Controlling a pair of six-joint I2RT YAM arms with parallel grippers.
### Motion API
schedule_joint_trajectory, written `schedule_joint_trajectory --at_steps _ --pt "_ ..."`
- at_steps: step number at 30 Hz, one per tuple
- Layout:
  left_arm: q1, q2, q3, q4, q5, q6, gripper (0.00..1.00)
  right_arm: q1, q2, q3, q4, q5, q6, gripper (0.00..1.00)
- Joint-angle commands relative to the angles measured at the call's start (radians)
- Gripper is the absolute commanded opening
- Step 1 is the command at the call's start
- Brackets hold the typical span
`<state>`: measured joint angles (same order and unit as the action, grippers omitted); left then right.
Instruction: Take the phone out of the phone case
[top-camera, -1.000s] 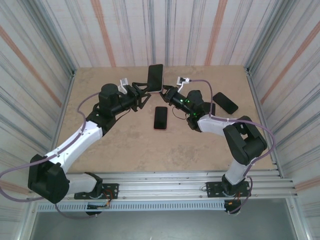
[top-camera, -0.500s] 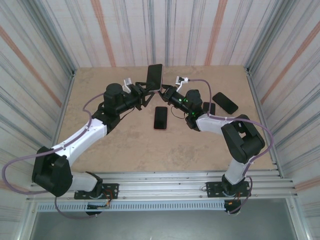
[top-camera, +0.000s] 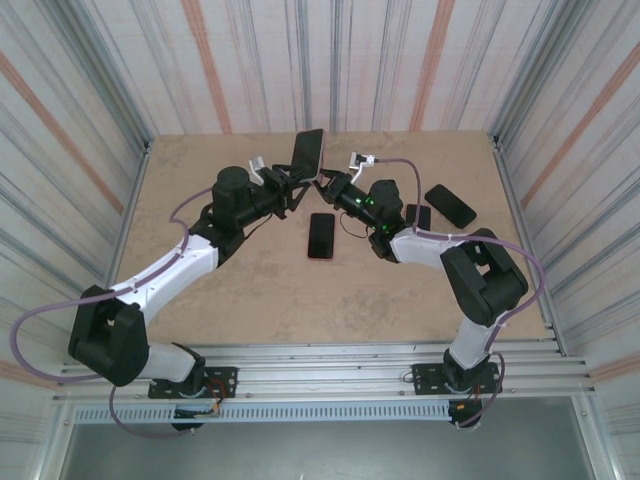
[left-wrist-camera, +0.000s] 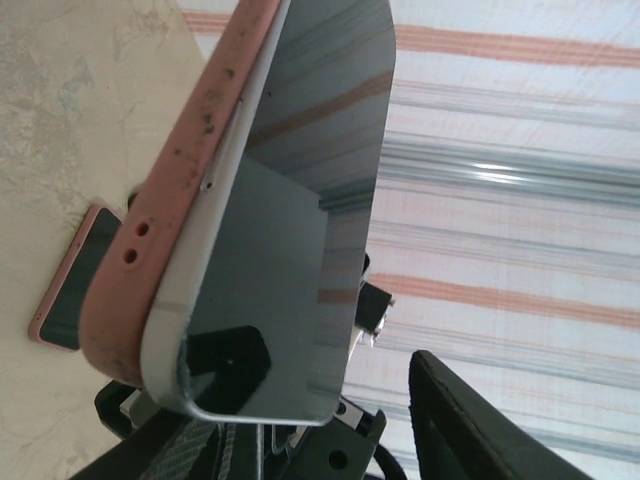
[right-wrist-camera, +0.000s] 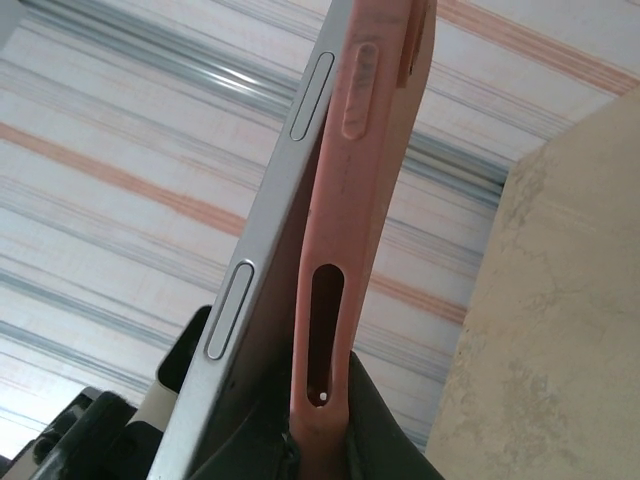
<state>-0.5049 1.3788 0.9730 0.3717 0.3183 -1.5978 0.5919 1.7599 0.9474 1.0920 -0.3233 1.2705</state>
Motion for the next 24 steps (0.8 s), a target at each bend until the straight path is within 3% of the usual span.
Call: schedule_joint_trajectory --at_steps 1,5,13,21,24 --pt "0.000 -0.004 0.005 -0.009 -0.092 -0.014 0.44 0.023 -0.010 0.004 0.153 0.009 -0.046 0.06" --pt "0.001 -0.023 -0.012 -0.022 -0.159 -0.036 0.38 0.025 -0.009 0.009 0.172 -0.008 -0.058 0.06" --pt "0.002 -0.017 0.020 -0.017 -0.167 -0.047 0.26 0.038 0.002 0.004 0.167 -0.004 -0.071 0.06" --pt "-0.003 -0.050 0.038 -0.033 -0.170 -0.042 0.02 0.051 -0.005 -0.011 0.076 0.081 -0.091 0.07" --pt "-0.002 -0.057 0.057 -0.051 -0.161 -0.023 0.00 0.055 -0.006 -0.009 0.000 0.120 -0.127 0.08"
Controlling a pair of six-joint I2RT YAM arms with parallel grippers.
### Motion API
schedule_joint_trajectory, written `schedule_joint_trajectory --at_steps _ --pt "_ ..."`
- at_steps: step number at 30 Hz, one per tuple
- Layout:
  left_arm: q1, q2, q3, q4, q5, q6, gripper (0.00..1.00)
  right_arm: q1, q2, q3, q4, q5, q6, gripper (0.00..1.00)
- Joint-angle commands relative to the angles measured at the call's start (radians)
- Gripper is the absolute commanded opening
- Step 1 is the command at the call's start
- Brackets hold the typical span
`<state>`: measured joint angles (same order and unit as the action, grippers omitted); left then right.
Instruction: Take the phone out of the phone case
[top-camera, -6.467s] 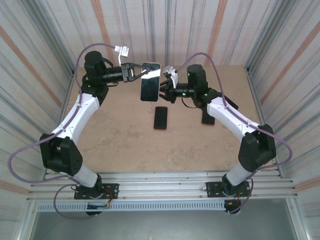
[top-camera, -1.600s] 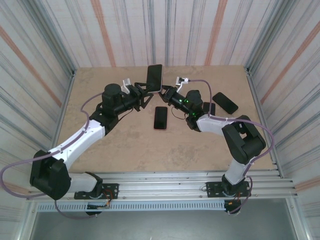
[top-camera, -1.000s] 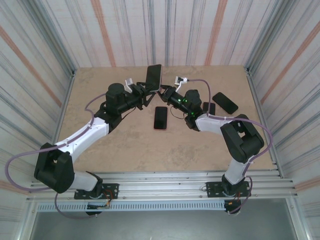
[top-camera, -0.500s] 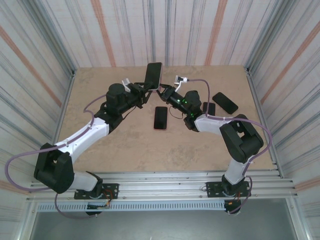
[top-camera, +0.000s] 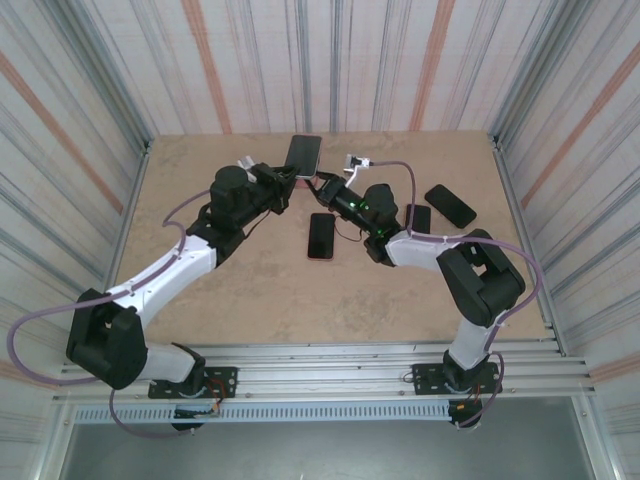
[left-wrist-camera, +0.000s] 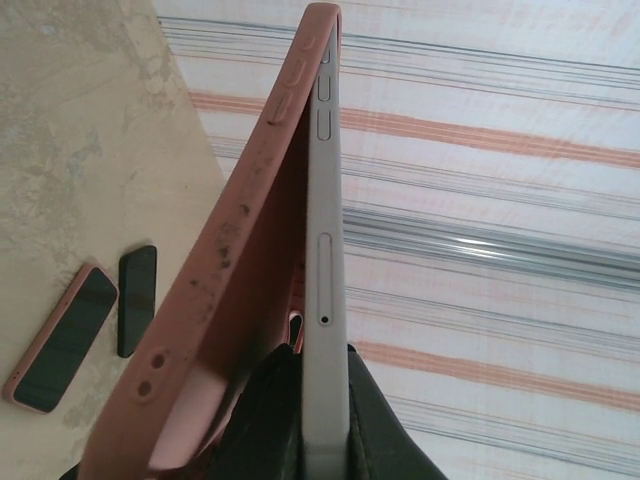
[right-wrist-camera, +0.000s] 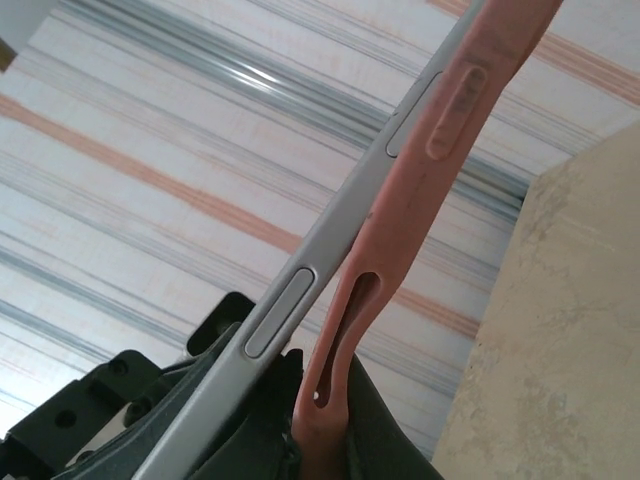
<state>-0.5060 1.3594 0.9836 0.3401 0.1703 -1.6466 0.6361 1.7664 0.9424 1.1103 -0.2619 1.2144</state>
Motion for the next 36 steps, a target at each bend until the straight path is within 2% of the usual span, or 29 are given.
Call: schedule_joint_trajectory --at_steps 1,7,11,14,17,19,21,24,36 --pt "-0.001 -0.041 0.049 -0.019 -0.011 0.029 0.00 0.010 -0.015 -0.001 -0.058 0.070 -0.077 0.08" --pt "0.000 -0.046 0.082 -0.037 0.017 0.093 0.00 0.011 -0.047 -0.004 -0.288 0.162 -0.116 0.07" --pt "0.024 -0.058 0.083 -0.056 0.022 0.139 0.00 0.003 -0.062 -0.031 -0.312 0.177 -0.121 0.07" --pt "0.068 -0.079 0.064 -0.103 0.036 0.223 0.00 -0.004 -0.073 -0.044 -0.310 0.176 -0.121 0.06" --pt "0.124 -0.094 0.014 -0.097 0.066 0.290 0.00 -0.009 -0.074 -0.048 -0.314 0.157 -0.118 0.07" --pt "0.178 -0.083 -0.038 -0.031 0.133 0.316 0.00 -0.009 -0.072 -0.046 -0.318 0.149 -0.116 0.07" --pt "0.229 -0.067 -0.107 0.107 0.187 0.295 0.00 -0.009 -0.069 -0.044 -0.317 0.143 -0.113 0.07" --pt "0.303 -0.054 -0.146 0.119 0.255 0.352 0.00 -0.009 -0.065 -0.029 -0.326 0.130 -0.110 0.08" --pt "0.534 0.017 -0.357 0.241 0.323 0.460 0.00 0.033 0.008 0.073 -0.416 0.072 -0.056 0.07"
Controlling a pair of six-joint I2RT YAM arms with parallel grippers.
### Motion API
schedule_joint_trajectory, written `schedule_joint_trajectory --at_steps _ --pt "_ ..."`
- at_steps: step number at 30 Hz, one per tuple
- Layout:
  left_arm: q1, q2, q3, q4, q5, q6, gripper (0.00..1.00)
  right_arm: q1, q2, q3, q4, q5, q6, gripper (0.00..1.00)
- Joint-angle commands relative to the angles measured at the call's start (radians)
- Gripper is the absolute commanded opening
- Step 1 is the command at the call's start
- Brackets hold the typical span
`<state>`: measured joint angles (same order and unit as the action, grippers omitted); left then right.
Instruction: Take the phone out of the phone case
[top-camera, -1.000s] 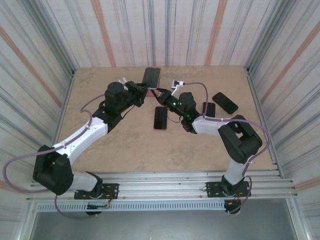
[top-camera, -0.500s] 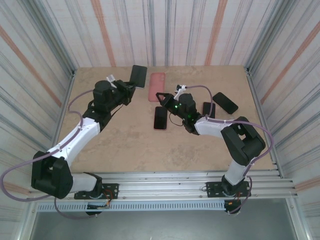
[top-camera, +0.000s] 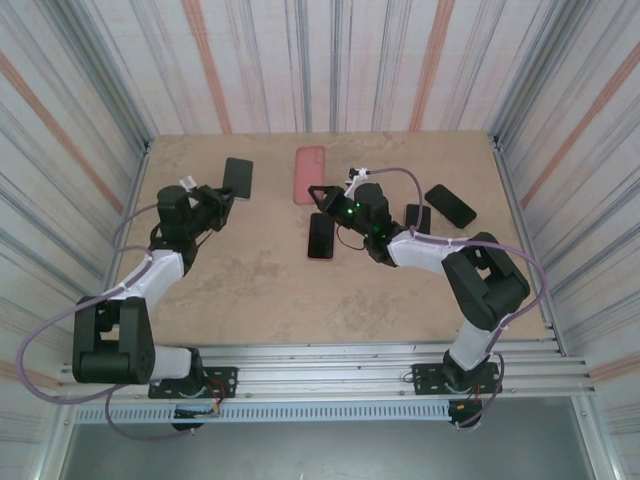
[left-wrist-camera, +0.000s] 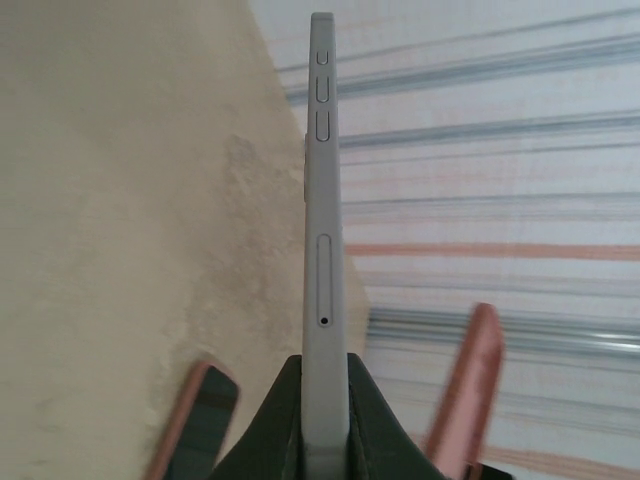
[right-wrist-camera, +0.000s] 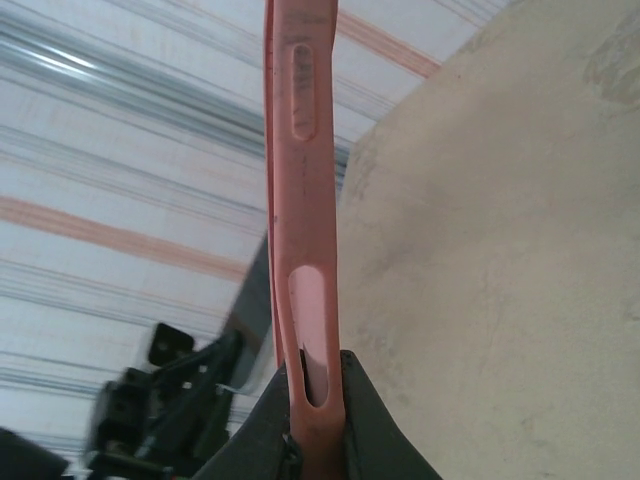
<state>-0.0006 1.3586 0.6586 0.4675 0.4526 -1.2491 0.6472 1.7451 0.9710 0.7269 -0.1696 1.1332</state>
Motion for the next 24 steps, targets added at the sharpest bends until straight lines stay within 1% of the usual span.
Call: schedule_joint_trajectory --at_steps 1,5,9,10,14,17,20,24 --pt "0.042 0.028 -0.043 0.125 0.042 0.069 0.00 0.030 0.036 0.057 -0.042 -0.020 0.028 0.07" --pt "0.102 0.088 -0.076 0.179 0.065 0.111 0.00 0.066 0.067 0.115 -0.094 -0.005 0.028 0.07" --pt "0.154 0.162 -0.084 0.235 0.112 0.141 0.00 0.115 0.105 0.163 -0.131 0.030 0.028 0.07" --pt "0.164 0.180 -0.087 0.254 0.116 0.147 0.00 0.131 0.116 0.171 -0.138 0.047 0.061 0.08" --pt "0.210 0.266 -0.095 0.327 0.136 0.156 0.00 0.172 0.164 0.215 -0.175 0.078 0.083 0.07" --pt "0.224 0.315 -0.079 0.313 0.165 0.163 0.00 0.198 0.195 0.244 -0.201 0.097 0.092 0.08" --pt "0.224 0.349 -0.090 0.324 0.171 0.161 0.00 0.212 0.227 0.264 -0.222 0.107 0.115 0.07" --pt "0.237 0.382 -0.106 0.349 0.184 0.153 0.04 0.220 0.266 0.299 -0.265 0.113 0.125 0.07"
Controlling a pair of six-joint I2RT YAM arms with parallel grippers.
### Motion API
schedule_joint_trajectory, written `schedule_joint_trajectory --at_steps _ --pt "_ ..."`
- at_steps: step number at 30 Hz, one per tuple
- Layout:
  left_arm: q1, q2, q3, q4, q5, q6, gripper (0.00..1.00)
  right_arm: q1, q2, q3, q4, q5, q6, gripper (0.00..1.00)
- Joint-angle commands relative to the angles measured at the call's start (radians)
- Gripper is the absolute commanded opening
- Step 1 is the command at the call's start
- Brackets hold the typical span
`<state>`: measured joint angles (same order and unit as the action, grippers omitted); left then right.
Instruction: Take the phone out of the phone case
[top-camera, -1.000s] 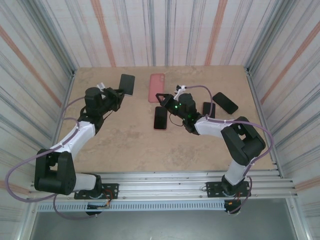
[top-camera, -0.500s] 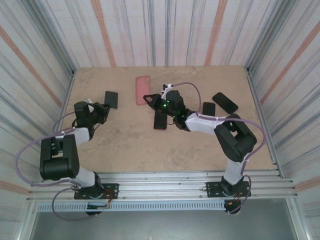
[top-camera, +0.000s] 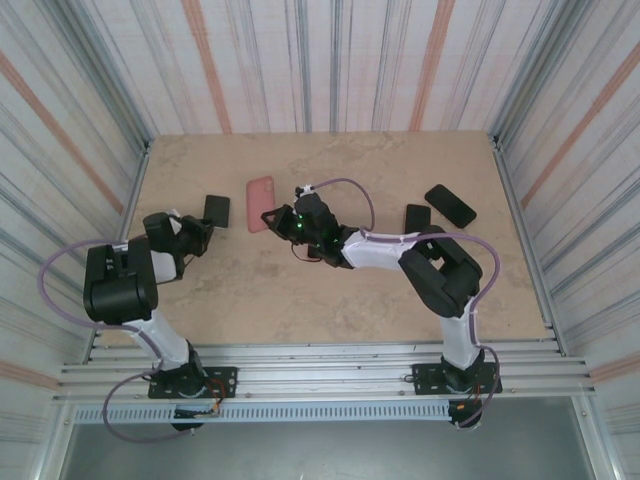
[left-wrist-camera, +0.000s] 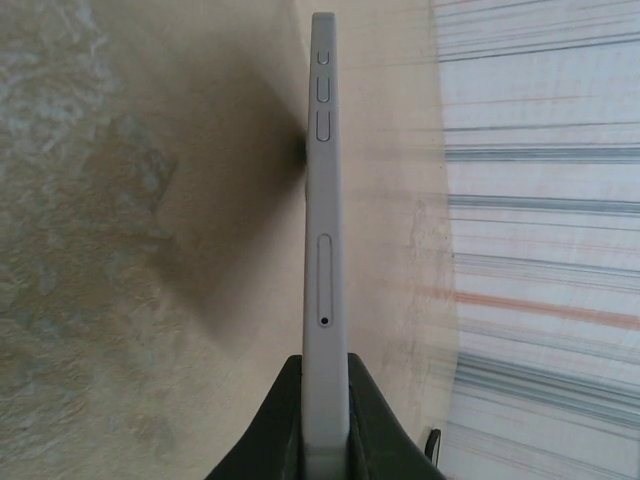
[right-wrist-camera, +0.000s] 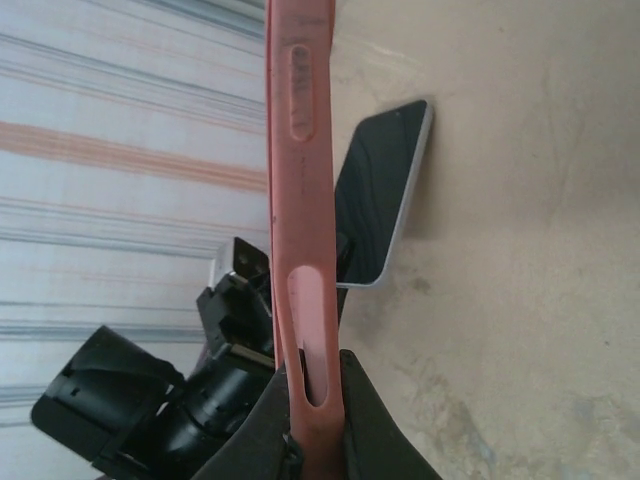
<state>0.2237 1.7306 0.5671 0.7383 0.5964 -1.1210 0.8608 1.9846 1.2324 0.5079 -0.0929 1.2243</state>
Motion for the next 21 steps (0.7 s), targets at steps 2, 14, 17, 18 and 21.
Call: schedule_joint_trajectory --at_steps 2,14,17,18,21 --pt "0.017 0.019 -0.013 0.076 0.058 0.018 0.07 0.007 0.055 0.060 -0.049 0.027 0.037 0.07" --pt "0.039 0.040 0.011 -0.082 0.106 0.102 0.44 0.013 0.226 0.236 -0.126 0.021 0.038 0.08" --pt "0.042 0.039 0.021 -0.133 0.105 0.128 0.51 0.012 0.250 0.265 -0.162 0.019 0.037 0.08" --pt "0.044 0.040 0.030 -0.150 0.104 0.139 0.52 0.013 0.259 0.277 -0.175 0.018 0.032 0.08" --pt "0.055 0.047 0.057 -0.201 0.113 0.166 0.57 0.015 0.284 0.317 -0.231 0.016 0.018 0.08"
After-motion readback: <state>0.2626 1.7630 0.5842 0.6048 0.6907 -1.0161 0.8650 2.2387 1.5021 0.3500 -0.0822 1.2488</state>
